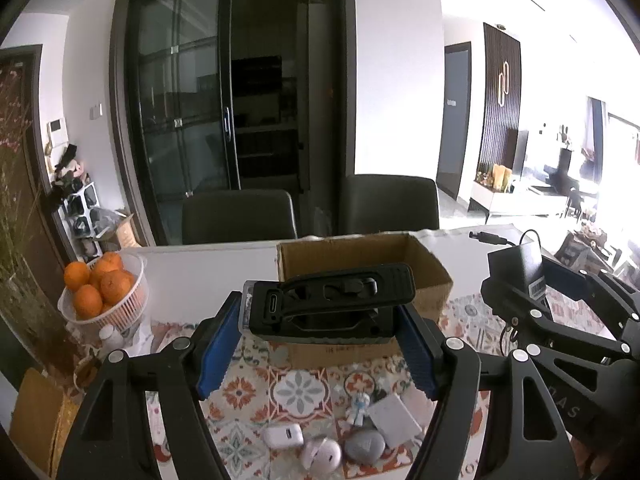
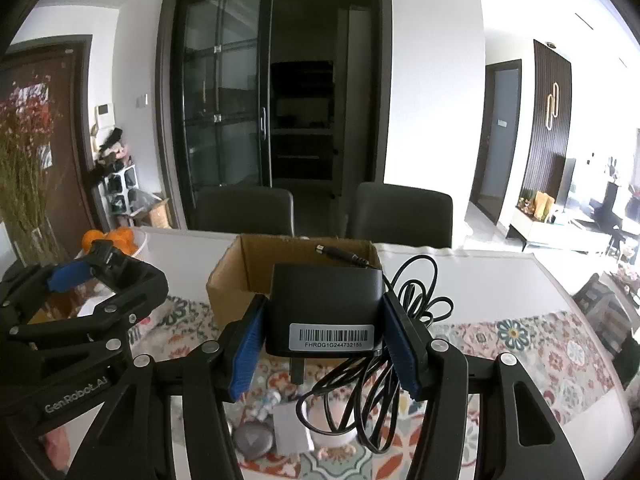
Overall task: Organize rigid objects
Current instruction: 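Lift both held items and carry them toward the cardboard box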
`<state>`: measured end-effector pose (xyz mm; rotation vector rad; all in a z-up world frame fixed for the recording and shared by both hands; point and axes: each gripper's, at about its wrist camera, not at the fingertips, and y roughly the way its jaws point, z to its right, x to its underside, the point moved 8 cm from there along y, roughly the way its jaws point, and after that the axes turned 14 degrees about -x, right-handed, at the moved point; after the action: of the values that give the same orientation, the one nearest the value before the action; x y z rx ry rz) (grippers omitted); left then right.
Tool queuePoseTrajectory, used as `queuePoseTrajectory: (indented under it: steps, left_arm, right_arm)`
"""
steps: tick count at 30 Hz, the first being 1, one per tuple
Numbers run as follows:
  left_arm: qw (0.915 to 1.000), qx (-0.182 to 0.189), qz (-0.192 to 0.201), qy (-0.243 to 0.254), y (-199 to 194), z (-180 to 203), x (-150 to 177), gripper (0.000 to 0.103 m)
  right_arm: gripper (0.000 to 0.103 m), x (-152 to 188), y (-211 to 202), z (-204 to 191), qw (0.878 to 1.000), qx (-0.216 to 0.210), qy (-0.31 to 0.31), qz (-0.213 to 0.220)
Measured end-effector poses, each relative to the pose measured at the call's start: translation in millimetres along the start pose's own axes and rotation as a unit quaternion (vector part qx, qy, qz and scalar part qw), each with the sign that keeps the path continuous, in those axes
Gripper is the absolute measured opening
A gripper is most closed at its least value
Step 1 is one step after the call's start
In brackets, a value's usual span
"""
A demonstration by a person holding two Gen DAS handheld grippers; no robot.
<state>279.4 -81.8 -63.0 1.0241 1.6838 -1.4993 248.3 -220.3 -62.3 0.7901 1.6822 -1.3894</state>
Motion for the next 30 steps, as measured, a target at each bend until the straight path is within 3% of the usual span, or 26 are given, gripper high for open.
queuePoseTrajectory:
  steps: [13, 30]
  left_arm:
    - [0.9999, -0.008, 0.013, 0.002, 29.3, 3.4, -44.0, 0.073]
    - [0.9986, 0.014, -0.049, 0.015, 95.0, 21.2, -76.5, 0.073]
  right_arm:
    - [0.057, -43.5, 30.8, 10.8, 1.000, -0.010, -0.007, 0.017]
    - [0.057, -73.9, 95.3, 40.0, 0.999, -0.039, 0.012, -0.030]
